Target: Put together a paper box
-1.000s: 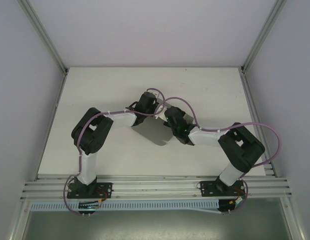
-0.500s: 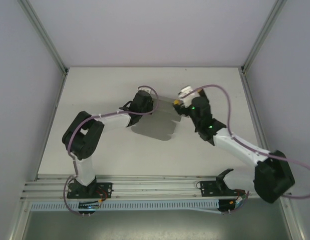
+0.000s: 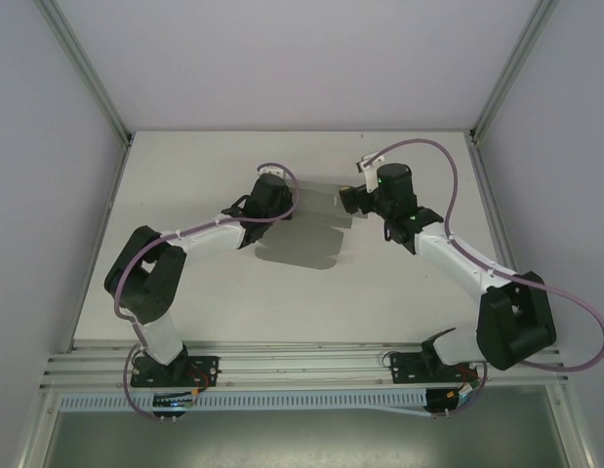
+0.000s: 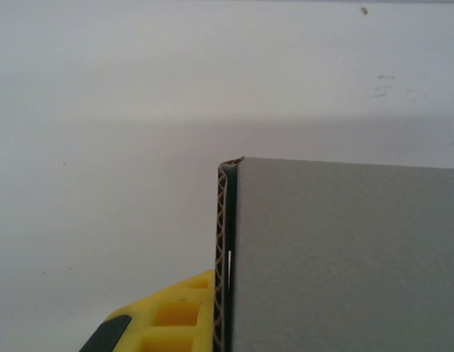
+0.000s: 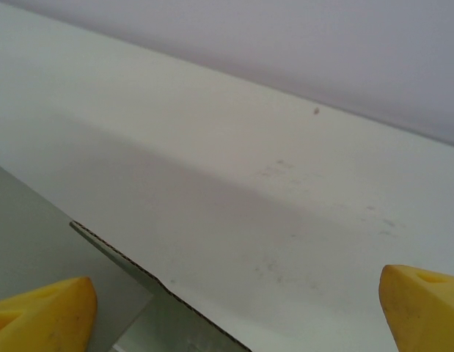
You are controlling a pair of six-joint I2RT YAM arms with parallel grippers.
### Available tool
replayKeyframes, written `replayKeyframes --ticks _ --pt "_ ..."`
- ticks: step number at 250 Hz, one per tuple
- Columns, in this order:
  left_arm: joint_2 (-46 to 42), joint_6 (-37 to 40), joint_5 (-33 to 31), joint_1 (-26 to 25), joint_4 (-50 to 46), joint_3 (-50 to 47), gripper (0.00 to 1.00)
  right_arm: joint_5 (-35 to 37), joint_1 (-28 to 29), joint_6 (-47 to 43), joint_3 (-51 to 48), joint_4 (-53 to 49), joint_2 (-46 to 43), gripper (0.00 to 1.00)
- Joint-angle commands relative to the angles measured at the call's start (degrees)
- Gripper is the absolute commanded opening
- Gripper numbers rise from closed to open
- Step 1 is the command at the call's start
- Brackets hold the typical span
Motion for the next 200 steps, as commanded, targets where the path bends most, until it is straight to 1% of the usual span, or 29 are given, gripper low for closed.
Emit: replayKeyframes --ticks 1,15,30,62,85,106,122,140,154,177,195,200 --pt "-2.53 -3.85 2.53 -0.25 -1.11 1.80 0.00 -7.54 0.00 2.64 -0.48 0.77 1.11 0.99" --pt "-2.56 -4.75 3.25 -0.25 -1.34 2.18 0.00 -10.12 0.05 3.62 -1.21 3.01 1.27 0.99" --pt "-2.53 -5.58 3.68 -0.25 -1.59 2.58 0.00 -10.93 0.13 4.55 -1.79 5.00 1.44 0.99" --pt "-3.13 -5.55 4.32 -0.30 -1.66 2.92 0.00 -8.62 0.00 4.90 -1.29 4.92 2.13 0.99" --pt "-3.23 -5.05 7.80 -0.30 1.44 1.67 0.00 -7.65 0.04 6.67 -1.19 6.41 2.92 0.99" --pt "-3.22 -5.18 10.87 -0.31 2.97 1.55 0.00 -8.53 0.43 9.99 -2.22 11.98 3.99 0.99" --pt "-2.92 -5.96 11.67 -0.24 2.75 2.00 0.00 -6.61 1.00 14.06 -3.85 18.75 4.72 0.99" --pt "-2.27 -6.64 11.60 -0.24 2.49 2.32 0.00 -6.23 1.14 18.87 -6.19 27.25 5.64 0.99" --pt "-2.09 -7.47 11.51 -0.25 2.35 2.47 0.00 -3.28 1.90 22.01 -8.08 34.01 6.43 0.99" --pt "-2.18 -9.40 11.58 -0.25 2.62 2.51 0.00 4.78 4.52 25.02 -10.32 43.59 8.15 0.99" --pt "-2.44 -10.29 11.97 -0.24 2.94 2.26 0.00 10.94 6.06 23.63 -9.93 46.65 9.81 0.99" --pt "-2.58 -10.27 12.23 -0.27 3.10 2.21 0.00 12.66 7.36 22.89 -9.44 46.45 10.17 0.99"
